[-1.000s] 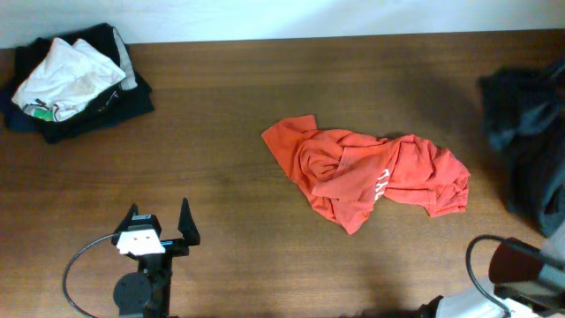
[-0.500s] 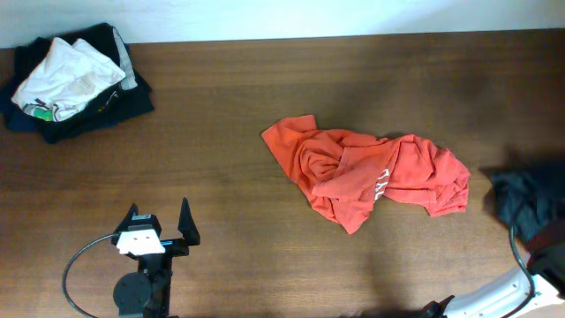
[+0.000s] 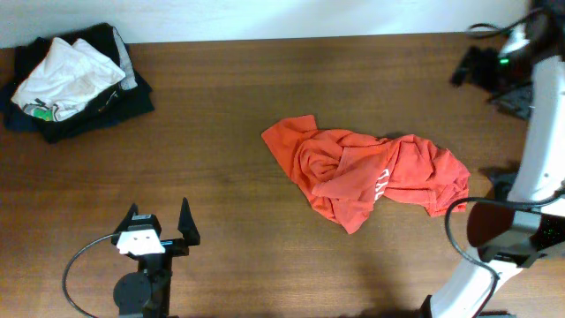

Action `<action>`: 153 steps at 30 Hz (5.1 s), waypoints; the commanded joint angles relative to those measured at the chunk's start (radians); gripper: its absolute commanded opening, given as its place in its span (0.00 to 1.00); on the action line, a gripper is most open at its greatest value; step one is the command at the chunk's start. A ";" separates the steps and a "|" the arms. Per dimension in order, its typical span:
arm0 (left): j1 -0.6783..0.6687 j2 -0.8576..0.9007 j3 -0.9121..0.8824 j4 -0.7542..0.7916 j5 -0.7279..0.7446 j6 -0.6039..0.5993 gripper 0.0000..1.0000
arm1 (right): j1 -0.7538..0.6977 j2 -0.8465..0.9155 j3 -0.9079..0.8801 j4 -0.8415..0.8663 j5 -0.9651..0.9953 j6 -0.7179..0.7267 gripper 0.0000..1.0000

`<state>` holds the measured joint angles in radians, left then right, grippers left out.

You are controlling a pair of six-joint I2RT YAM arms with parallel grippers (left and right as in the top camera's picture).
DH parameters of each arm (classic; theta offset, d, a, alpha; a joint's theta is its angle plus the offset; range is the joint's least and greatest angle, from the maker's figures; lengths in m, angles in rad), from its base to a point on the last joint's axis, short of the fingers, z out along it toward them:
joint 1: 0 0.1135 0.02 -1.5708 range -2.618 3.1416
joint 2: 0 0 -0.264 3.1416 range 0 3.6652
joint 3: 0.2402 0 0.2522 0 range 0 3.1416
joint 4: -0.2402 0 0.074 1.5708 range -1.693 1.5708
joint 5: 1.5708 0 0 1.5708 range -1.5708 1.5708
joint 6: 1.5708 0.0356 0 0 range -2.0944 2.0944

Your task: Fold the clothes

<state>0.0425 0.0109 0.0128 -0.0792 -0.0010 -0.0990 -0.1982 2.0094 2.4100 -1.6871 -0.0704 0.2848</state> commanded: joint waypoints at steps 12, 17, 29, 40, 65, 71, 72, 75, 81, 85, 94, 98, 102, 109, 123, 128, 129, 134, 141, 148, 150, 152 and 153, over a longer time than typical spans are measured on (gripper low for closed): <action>0.006 -0.005 -0.004 -0.004 0.001 -0.005 0.99 | 0.509 -0.068 -0.824 0.257 -0.121 -0.099 0.99; 0.006 -0.005 -0.004 -0.004 0.001 -0.005 0.99 | 0.558 -0.068 -0.952 0.395 -0.145 -0.055 0.47; 0.006 -0.005 -0.004 -0.004 0.001 -0.005 0.99 | 0.825 -0.068 -0.569 0.721 -0.513 -0.032 0.24; 0.006 -0.005 -0.004 -0.004 0.001 -0.005 0.99 | 0.652 -0.081 -0.426 0.232 -0.194 0.001 0.99; 0.006 -0.005 -0.004 -0.003 0.007 -0.006 0.99 | 0.310 -1.163 -1.193 0.060 -0.145 0.012 0.99; 0.006 -0.005 -0.003 0.034 0.632 -0.216 0.99 | 0.310 -1.250 -1.237 0.052 -0.192 0.012 0.99; 0.006 -0.005 -0.003 0.059 0.689 -0.263 0.99 | 0.310 -1.250 -1.238 0.052 -0.192 0.012 0.99; 0.006 -0.005 0.029 0.174 0.787 -0.380 0.99 | 0.310 -1.250 -1.238 0.048 -0.192 0.012 0.99; 0.006 0.229 0.367 0.018 0.745 -0.266 0.99 | 0.310 -1.250 -1.238 0.068 -0.192 0.012 0.99; 0.006 0.599 0.742 -0.277 0.681 -0.094 0.99 | 0.310 -1.250 -1.238 0.074 -0.192 0.012 0.99; -0.045 1.193 1.223 -0.789 0.526 0.025 0.99 | 0.310 -1.250 -1.238 0.084 -0.187 0.011 0.99; -0.098 1.375 1.224 -0.718 0.406 0.024 0.99 | 0.310 -1.250 -1.238 0.111 -0.187 0.012 0.99; -0.248 1.620 1.226 -0.709 0.093 0.016 0.99 | 0.310 -1.249 -1.239 0.134 -0.187 0.012 0.99; -0.358 1.887 1.226 -0.544 -0.048 -0.092 0.99 | 0.310 -1.249 -1.242 0.132 -0.187 0.012 0.99; -0.359 2.004 1.226 -0.457 -0.039 -0.095 0.18 | 0.310 -1.249 -1.242 0.132 -0.188 0.012 0.99; -0.359 1.960 1.230 -0.510 -0.037 -0.095 0.00 | 0.310 -1.249 -1.242 0.132 -0.188 0.012 0.99; -0.359 1.920 1.236 -0.545 -0.042 -0.095 0.00 | 0.310 -1.249 -1.242 0.132 -0.188 0.012 0.99; -0.361 1.538 1.251 -0.737 -0.040 -0.099 0.00 | 0.310 -1.249 -1.242 0.131 -0.190 0.013 0.99; -0.360 0.873 1.251 -1.015 -0.040 -0.183 0.00 | 0.310 -1.213 -1.242 0.133 -0.209 0.034 0.99; -0.360 0.545 1.252 -1.220 0.103 -0.304 0.00 | 0.309 -1.004 -1.241 0.214 -0.267 0.039 0.99; -0.360 0.528 1.252 -1.314 0.084 -0.363 0.00 | 0.309 -0.913 -1.241 0.261 -0.267 0.039 0.98; -0.360 0.528 1.252 -1.424 -0.023 -0.483 0.00 | 0.309 -0.817 -1.241 0.325 -0.270 0.039 0.99; -0.360 0.528 1.251 -1.472 -0.082 -0.528 0.00 | 0.309 -0.767 -1.241 0.360 -0.270 0.039 0.99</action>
<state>-0.3195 0.5457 1.2598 -1.4765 0.0479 -0.4591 0.1062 1.1534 1.1721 -1.3727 -0.3244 0.3157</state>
